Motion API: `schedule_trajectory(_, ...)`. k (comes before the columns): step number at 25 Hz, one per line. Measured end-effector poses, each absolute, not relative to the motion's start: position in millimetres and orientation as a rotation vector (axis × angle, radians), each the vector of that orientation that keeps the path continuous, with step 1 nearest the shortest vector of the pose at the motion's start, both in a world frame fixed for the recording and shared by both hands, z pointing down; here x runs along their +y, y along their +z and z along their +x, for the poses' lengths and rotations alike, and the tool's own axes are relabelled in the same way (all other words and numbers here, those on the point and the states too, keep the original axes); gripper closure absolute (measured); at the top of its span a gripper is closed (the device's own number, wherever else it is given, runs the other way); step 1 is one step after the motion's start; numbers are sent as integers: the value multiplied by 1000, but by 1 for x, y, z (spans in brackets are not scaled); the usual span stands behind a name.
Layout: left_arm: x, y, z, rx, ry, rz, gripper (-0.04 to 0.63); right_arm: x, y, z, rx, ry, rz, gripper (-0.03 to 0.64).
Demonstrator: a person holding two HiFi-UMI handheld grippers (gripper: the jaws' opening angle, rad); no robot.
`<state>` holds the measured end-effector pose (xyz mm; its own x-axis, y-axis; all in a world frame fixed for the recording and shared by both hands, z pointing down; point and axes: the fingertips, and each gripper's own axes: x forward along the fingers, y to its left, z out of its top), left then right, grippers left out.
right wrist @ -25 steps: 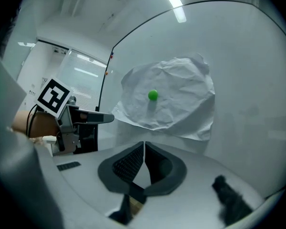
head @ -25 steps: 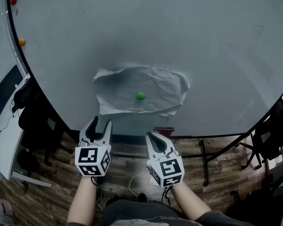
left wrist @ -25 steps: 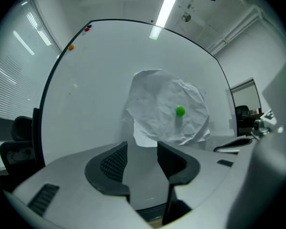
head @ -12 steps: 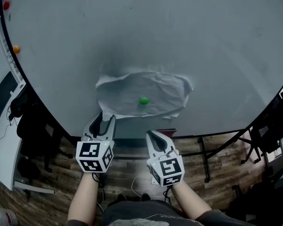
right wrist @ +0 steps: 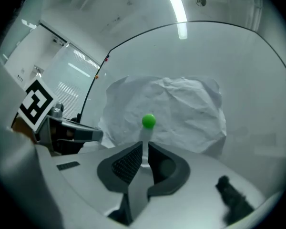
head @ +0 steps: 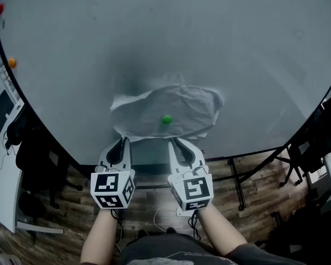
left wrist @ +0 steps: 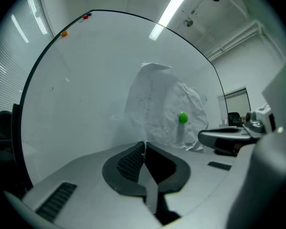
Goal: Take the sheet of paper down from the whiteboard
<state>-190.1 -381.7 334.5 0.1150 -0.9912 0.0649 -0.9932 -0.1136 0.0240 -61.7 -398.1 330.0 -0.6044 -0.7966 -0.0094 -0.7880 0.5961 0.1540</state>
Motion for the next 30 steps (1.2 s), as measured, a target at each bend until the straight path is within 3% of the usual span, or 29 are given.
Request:
schedule_trajectory(6,-380,337,-186,-1988,46,2339,578,-407,294,-71,-2690,-432,1458,583)
schedule_trajectory(9,-381,337,-185,-1962,45,2356,578,-411,291,-76,-2689,-416,1458,512)
schedule_trajectory(30,-376,336,-186,-1853,26,2455,578,-430,284,-83,-2443,-551,1665,499)
